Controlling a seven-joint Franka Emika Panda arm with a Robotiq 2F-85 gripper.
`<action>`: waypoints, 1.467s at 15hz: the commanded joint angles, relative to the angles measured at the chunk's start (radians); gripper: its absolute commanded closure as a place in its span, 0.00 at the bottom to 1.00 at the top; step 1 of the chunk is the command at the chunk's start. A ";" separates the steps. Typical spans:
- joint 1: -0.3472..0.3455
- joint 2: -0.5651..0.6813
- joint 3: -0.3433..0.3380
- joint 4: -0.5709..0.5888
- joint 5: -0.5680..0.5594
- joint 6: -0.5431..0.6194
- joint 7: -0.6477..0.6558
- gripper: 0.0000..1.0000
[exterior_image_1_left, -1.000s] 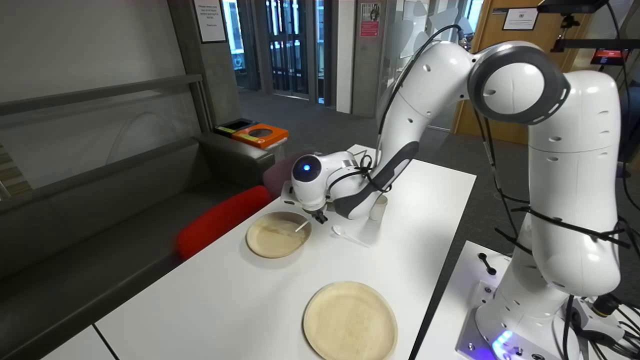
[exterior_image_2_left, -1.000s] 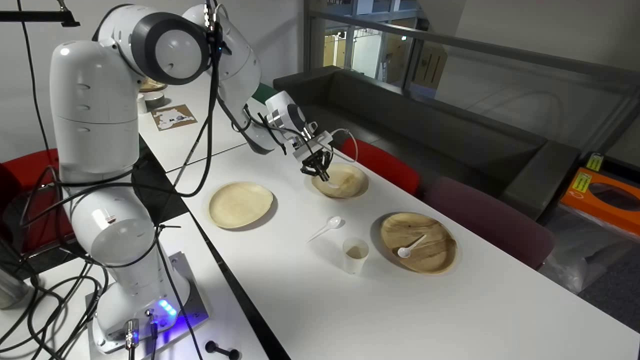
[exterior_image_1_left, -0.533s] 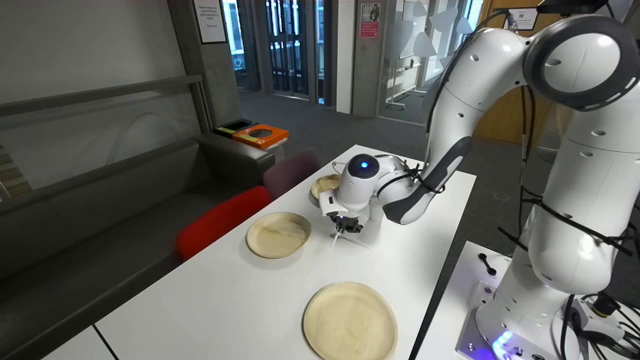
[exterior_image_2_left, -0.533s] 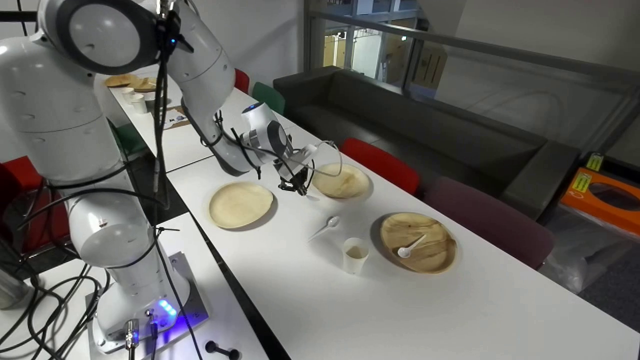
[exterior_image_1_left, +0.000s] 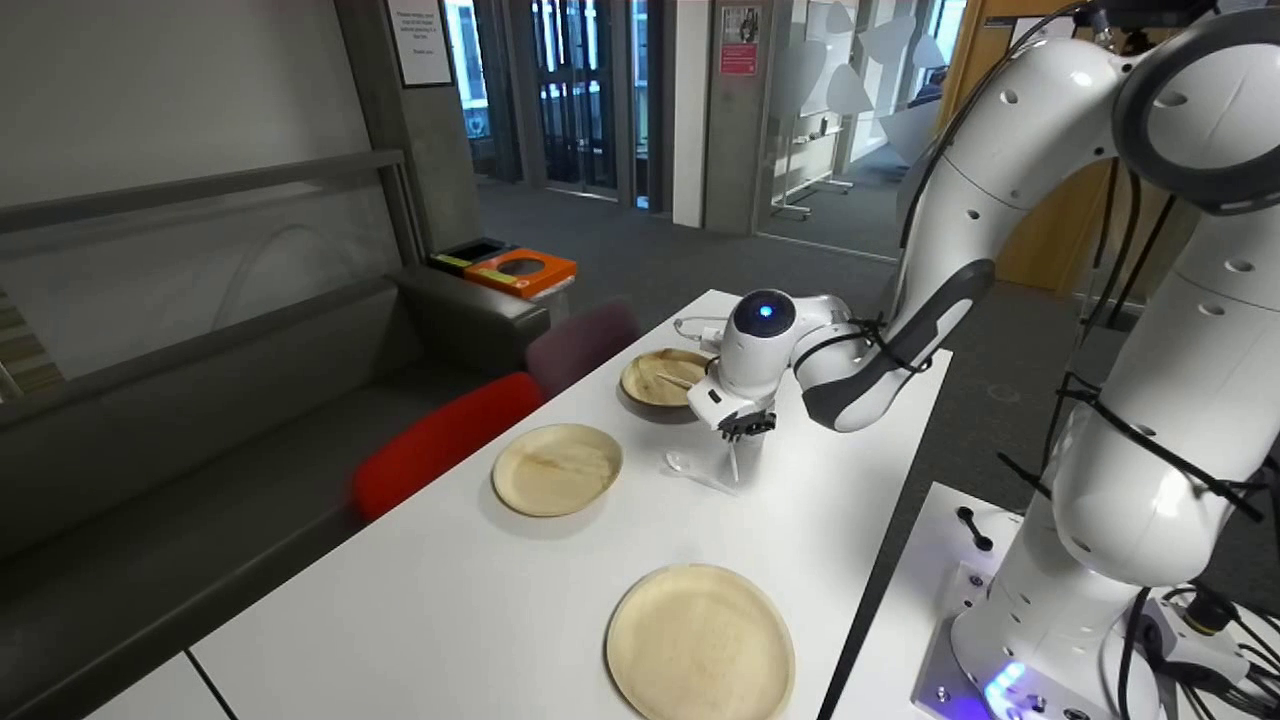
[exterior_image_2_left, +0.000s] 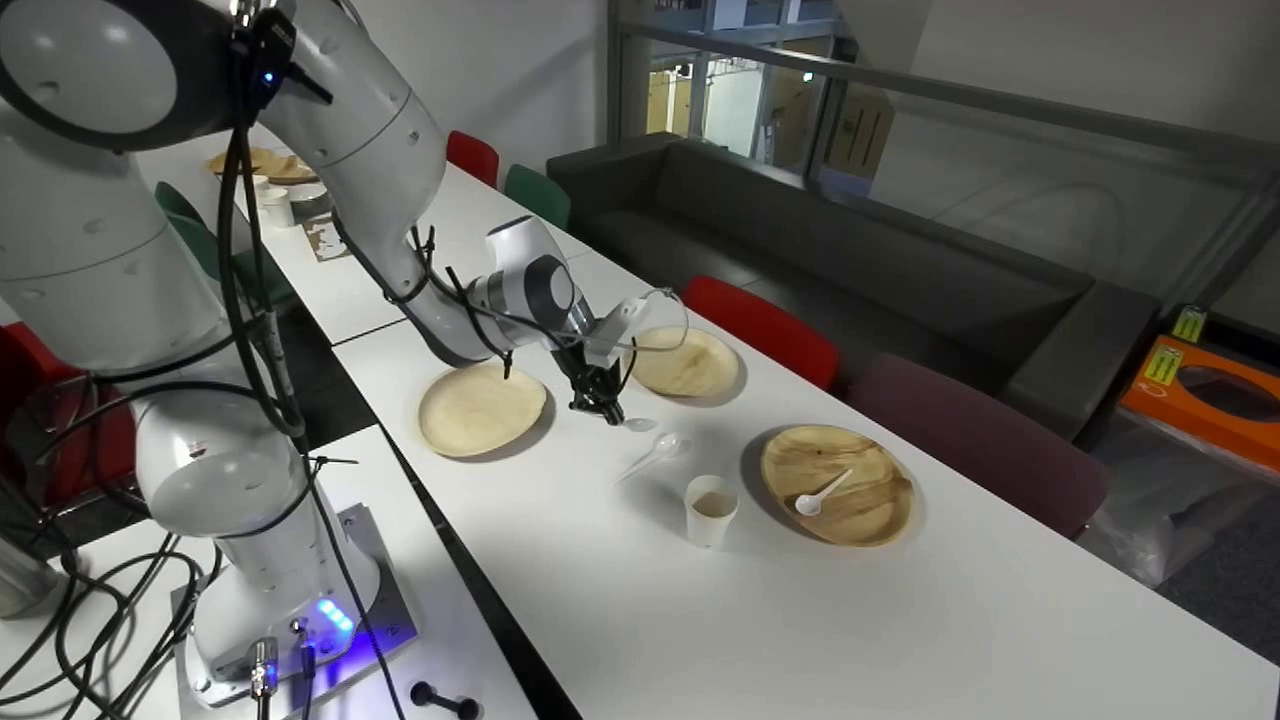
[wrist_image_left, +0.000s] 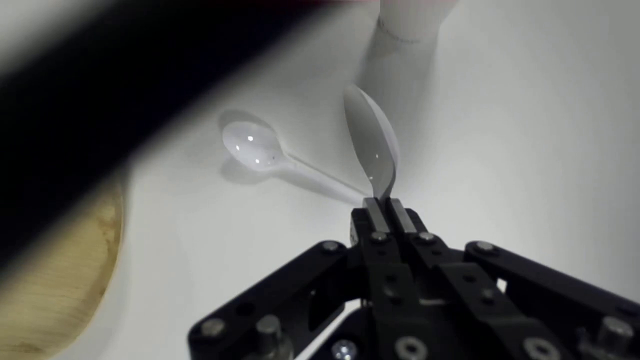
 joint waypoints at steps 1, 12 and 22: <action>0.000 -0.009 0.011 0.105 -0.059 -0.122 -0.120 0.99; -0.002 0.055 0.010 0.165 -0.278 0.035 -0.306 0.99; -0.034 0.217 -0.003 0.158 -0.214 0.189 -0.397 0.99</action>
